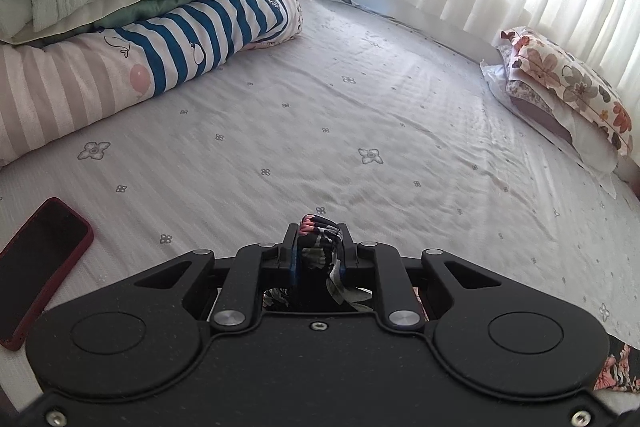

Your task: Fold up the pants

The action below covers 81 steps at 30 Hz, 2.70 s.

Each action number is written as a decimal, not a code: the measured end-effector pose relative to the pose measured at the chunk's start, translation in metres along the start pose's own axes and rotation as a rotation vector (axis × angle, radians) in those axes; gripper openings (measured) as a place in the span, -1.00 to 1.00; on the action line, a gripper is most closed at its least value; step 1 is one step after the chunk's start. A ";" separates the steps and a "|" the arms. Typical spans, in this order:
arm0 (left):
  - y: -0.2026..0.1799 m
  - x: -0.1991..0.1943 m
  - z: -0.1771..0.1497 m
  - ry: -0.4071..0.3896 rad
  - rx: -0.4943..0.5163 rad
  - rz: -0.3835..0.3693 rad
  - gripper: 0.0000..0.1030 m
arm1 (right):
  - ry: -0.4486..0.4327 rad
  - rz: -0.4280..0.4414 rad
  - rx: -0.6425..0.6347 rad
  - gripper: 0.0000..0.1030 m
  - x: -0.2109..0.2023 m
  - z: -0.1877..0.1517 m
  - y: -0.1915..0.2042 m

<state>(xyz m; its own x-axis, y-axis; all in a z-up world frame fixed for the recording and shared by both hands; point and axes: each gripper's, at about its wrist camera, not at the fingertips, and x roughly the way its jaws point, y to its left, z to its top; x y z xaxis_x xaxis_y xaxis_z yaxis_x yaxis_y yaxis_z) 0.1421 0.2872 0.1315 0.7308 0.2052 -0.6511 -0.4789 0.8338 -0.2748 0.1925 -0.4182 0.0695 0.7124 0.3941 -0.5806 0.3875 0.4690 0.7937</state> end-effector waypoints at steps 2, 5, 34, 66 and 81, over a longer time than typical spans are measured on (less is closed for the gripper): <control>0.000 0.000 0.002 0.008 -0.009 -0.003 -0.67 | 0.091 0.071 -0.028 -0.16 0.018 -0.027 0.013; 0.001 0.000 0.005 0.019 -0.025 -0.011 -0.67 | 0.233 0.114 -0.129 0.12 0.049 -0.073 0.042; 0.012 -0.006 0.012 0.015 -0.027 -0.061 -0.67 | 0.116 -0.089 -0.186 -0.32 0.118 -0.117 0.084; 0.022 -0.026 -0.026 0.039 0.005 -0.093 -0.67 | -0.196 -0.260 -0.524 -0.96 -0.015 -0.143 0.119; 0.056 -0.056 -0.076 0.130 0.037 -0.088 -0.66 | -0.189 -0.234 -0.581 -0.96 -0.140 -0.223 0.057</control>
<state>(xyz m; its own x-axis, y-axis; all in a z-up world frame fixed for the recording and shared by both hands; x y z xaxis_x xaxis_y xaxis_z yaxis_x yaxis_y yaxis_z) 0.0376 0.2838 0.0990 0.6988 0.0643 -0.7125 -0.3957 0.8644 -0.3101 -0.0159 -0.2709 0.1556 0.7588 0.1090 -0.6421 0.2034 0.8969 0.3926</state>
